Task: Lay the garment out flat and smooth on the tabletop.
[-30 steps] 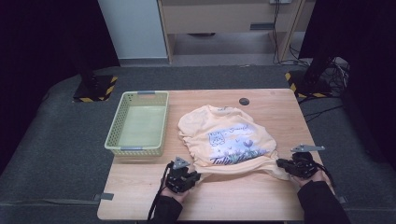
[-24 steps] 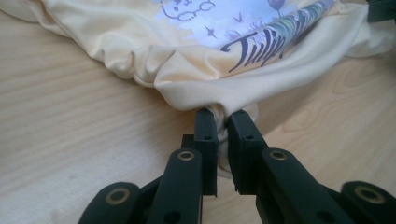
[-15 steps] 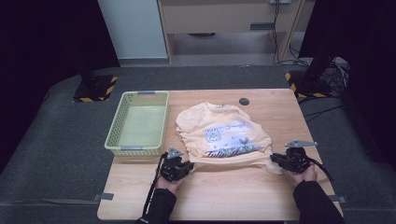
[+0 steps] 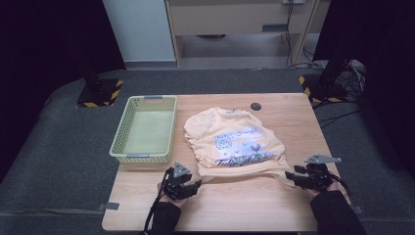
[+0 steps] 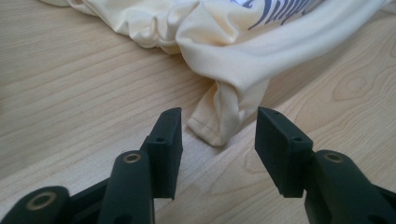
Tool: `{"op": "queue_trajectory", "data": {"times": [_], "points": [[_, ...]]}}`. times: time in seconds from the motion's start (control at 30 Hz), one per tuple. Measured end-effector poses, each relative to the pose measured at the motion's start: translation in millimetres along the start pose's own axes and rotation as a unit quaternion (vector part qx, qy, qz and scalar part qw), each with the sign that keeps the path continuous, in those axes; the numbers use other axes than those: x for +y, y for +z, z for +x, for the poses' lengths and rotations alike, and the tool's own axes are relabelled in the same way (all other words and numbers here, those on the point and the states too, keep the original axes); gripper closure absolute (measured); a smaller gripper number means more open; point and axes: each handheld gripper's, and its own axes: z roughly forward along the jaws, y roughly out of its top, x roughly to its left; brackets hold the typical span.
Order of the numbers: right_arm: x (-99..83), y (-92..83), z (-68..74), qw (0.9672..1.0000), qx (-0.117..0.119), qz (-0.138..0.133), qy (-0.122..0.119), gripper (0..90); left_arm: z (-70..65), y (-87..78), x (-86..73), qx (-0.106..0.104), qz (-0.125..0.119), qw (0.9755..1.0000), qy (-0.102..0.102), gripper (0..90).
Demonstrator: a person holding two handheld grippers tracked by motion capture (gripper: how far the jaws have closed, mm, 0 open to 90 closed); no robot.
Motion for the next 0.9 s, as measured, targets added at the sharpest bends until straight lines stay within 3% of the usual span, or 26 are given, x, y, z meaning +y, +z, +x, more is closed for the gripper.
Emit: {"op": "queue_trajectory", "data": {"times": [0.2, 0.33, 0.47, 0.6, 0.67, 0.77, 0.9], "points": [[-8.8, 1.2, -1.7, 0.9997, 0.002, 0.023, 0.007, 44.7, -9.2, 9.6, -3.9, 0.003, 0.017, 0.9995, 0.027, 52.5], [-10.4, 5.4, -0.9, 0.9992, 0.004, 0.04, 0.005, 48.5, -15.2, 16.7, -3.9, 0.008, 0.031, 0.9986, 0.041, 64.8], [-12.1, 7.6, -1.1, 0.9988, 0.004, 0.047, 0.007, 60.8, -19.1, 19.0, -2.4, 0.014, 0.038, 0.9983, 0.042, 80.2], [-11.0, 7.9, -0.2, 0.9984, 0.007, 0.054, 0.012, 78.5, -20.9, 20.0, -0.8, 0.014, 0.043, 0.9982, 0.04, 85.7], [-9.2, 7.0, 1.0, 0.9986, 0.006, 0.052, 0.008, 82.3, -22.3, 19.5, 0.1, 0.009, 0.044, 0.9981, 0.042, 86.5], [-6.1, 1.2, 1.7, 0.9991, 0.009, 0.039, 0.013, 83.8, -23.2, 10.6, 3.5, -0.007, 0.03, 0.9989, 0.035, 86.9], [-3.5, -10.3, 2.5, 0.9992, 0.027, 0.021, 0.021, 84.1, -18.9, -13.8, 9.3, -0.037, -0.007, 0.9992, 0.008, 87.0]]}}
